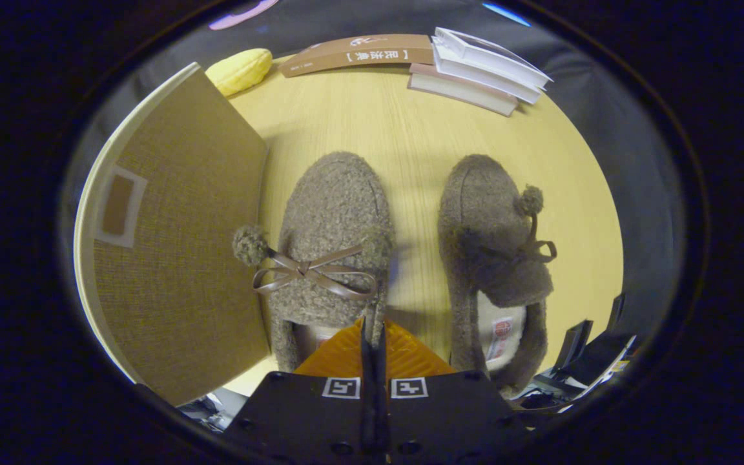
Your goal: Open the storage box then place both shoes into the box .Put the left shoe in first, then the right shoe, with the right side of both shoes facing outward in a uniform manner.
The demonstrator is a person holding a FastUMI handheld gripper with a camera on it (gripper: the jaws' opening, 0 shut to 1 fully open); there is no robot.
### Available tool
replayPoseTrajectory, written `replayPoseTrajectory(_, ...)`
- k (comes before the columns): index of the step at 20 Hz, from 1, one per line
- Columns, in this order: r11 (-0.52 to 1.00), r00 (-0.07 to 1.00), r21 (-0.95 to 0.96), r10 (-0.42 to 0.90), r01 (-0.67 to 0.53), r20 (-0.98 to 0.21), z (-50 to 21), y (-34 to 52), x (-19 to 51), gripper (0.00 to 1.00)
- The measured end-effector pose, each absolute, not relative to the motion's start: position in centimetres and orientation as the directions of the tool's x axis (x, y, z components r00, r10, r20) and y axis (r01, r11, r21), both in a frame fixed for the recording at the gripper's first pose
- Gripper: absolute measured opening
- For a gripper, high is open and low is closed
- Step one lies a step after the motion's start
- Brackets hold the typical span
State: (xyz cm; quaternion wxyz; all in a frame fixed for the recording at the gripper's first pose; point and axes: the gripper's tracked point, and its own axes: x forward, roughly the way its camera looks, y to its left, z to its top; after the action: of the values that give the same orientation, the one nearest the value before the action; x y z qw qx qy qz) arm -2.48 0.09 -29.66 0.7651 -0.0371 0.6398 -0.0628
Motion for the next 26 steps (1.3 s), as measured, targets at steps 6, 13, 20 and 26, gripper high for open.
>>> replayPoseTrajectory(6, 0.957, 0.204, -0.29, -0.286, 0.009, -0.936, -24.8, -1.4, -3.2, 0.03)
replayPoseTrajectory(13, 0.936, 0.3, -0.345, -0.35, 0.072, -0.888, -16.3, 0.0, -2.6, 0.04)
replayPoseTrajectory(20, 0.932, 0.405, -0.353, -0.353, 0.078, -0.843, -8.0, 5.5, -0.6, 0.03)
replayPoseTrajectory(26, 0.954, 0.457, -0.3, -0.262, -0.01, -0.85, -7.2, 13.5, 2.2, 0.04)
